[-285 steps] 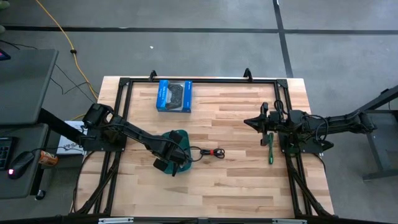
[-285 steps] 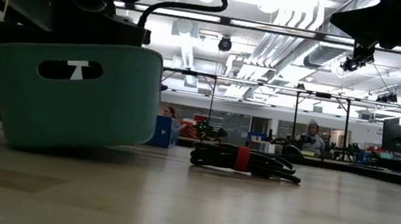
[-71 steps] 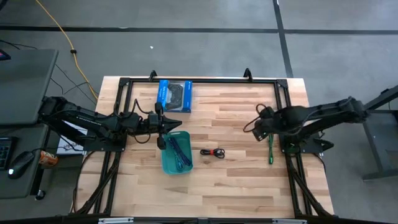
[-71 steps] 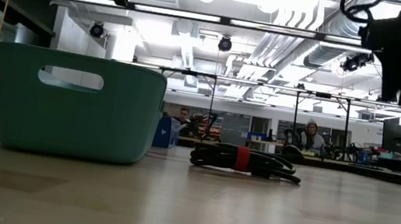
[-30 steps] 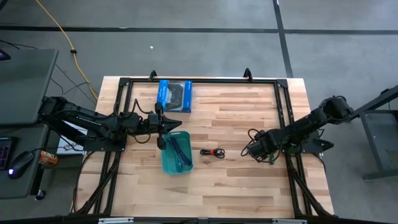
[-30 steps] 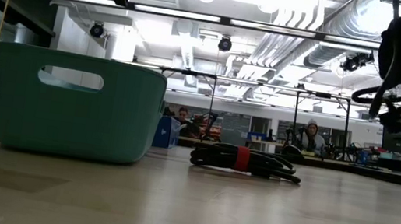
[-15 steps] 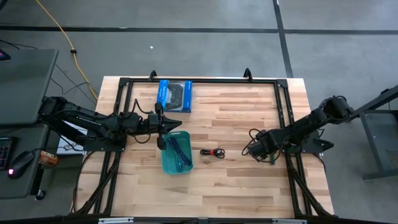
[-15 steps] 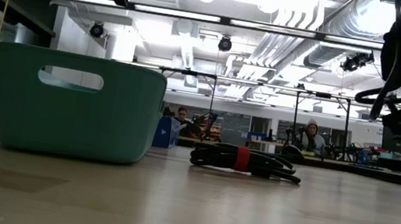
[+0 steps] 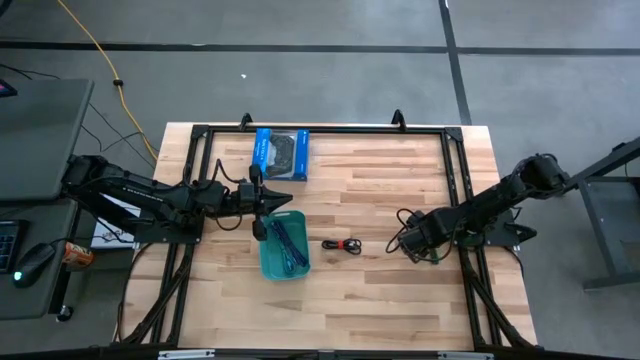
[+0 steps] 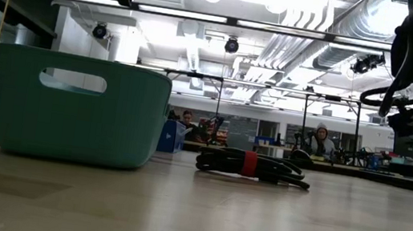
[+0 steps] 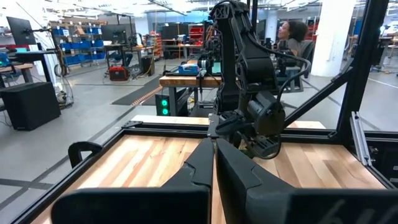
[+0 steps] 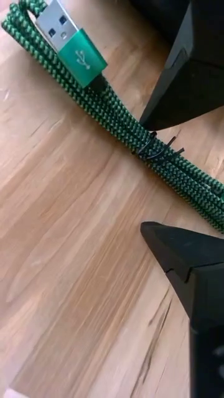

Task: Pick and place USB-C Cables
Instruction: Put the green charger cable into the green bin

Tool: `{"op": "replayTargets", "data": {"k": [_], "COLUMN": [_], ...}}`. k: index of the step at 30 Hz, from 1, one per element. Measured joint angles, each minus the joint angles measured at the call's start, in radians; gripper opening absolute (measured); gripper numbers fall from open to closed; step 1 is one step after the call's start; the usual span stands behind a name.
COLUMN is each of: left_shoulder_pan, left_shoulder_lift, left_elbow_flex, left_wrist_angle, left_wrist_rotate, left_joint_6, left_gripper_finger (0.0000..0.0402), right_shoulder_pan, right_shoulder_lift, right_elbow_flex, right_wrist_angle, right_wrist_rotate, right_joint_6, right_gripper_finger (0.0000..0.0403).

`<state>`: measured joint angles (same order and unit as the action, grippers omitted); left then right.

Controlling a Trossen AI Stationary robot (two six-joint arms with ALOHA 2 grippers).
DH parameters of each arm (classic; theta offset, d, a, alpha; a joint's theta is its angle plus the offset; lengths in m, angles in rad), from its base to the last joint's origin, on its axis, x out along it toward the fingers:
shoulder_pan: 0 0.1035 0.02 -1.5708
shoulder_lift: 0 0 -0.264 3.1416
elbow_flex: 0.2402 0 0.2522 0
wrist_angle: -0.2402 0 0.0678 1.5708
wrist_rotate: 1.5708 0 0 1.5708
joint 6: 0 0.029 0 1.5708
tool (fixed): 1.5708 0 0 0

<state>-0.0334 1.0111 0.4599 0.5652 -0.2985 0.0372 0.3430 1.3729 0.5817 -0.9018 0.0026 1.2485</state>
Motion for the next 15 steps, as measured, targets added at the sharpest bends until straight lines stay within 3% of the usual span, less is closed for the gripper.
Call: {"op": "replayTargets", "data": {"k": [15], "left_shoulder_pan": [0.000], "left_shoulder_lift": [0.000], "left_elbow_flex": [0.000], "left_wrist_angle": [0.000], "left_wrist_rotate": [0.000], "left_joint_6": [0.000], "left_gripper_finger": [0.0000], "right_shoulder_pan": [-0.001], "right_shoulder_lift": [-0.001], "right_elbow_flex": [0.000], "right_wrist_angle": [0.089], "right_wrist_rotate": [-0.001], "right_joint_6": [-0.079], "right_gripper_finger": [0.0227]}}
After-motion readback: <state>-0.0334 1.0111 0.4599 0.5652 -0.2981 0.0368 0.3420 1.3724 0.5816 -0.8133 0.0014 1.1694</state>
